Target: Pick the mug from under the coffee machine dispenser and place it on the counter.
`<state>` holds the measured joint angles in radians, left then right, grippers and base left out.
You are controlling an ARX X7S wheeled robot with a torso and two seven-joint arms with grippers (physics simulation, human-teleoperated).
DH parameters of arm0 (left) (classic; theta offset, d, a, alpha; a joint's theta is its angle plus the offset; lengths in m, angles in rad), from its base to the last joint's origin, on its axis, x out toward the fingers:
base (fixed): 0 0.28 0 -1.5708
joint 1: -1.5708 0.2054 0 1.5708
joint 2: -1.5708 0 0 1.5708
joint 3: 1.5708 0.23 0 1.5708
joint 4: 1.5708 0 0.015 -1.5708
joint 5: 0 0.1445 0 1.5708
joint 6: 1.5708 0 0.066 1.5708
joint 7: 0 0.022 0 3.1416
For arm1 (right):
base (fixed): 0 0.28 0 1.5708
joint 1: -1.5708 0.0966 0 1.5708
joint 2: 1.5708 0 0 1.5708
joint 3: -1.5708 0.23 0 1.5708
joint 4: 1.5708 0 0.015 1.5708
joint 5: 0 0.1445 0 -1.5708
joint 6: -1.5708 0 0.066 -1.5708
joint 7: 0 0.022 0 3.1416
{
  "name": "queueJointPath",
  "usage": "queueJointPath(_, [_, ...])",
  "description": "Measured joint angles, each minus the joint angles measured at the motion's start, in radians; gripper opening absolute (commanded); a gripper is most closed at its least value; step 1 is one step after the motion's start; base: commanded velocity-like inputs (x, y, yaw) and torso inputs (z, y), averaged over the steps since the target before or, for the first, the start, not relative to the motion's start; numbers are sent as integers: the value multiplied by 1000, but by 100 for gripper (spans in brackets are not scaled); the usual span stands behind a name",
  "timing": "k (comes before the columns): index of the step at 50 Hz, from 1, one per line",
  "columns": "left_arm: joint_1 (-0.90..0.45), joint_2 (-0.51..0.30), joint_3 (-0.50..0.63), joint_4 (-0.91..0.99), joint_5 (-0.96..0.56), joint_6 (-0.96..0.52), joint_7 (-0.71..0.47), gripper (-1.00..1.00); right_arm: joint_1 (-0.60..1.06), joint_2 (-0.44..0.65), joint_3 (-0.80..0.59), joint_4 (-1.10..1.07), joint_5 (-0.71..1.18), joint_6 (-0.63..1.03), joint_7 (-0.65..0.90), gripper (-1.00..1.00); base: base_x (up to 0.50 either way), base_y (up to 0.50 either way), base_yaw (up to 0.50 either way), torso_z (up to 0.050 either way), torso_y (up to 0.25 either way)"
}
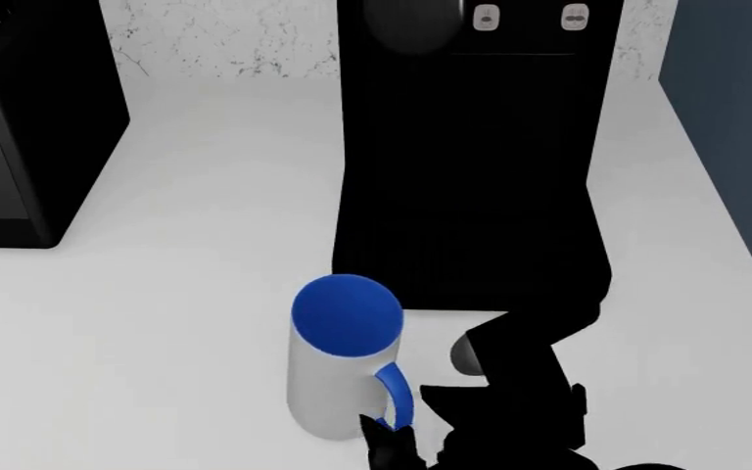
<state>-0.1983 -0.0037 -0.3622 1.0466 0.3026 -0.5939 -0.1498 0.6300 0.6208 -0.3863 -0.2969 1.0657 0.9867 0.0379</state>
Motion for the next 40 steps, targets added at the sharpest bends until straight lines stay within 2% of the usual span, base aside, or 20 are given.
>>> queueJointPath(11, [2,0,-2,0,-4,2,-4,100,2,15,3,-29,20,36,40,100,0,0,0,0,0])
queueJointPath(21, [2,0,-3,0,-4,2,-4,100,25,90,119,-131,156,89,165,100,0,0,0,0,0])
queueJointPath(32, [0,0,0,0,-1,-2,-2,100,-47,268,408,-299,477,72,391,100,0,0,0,0,0])
queueJointPath(40, [-2,-1,4,0,6,-7,1,100,-278,305,792,-453,691,42,540,100,0,0,0,0,0])
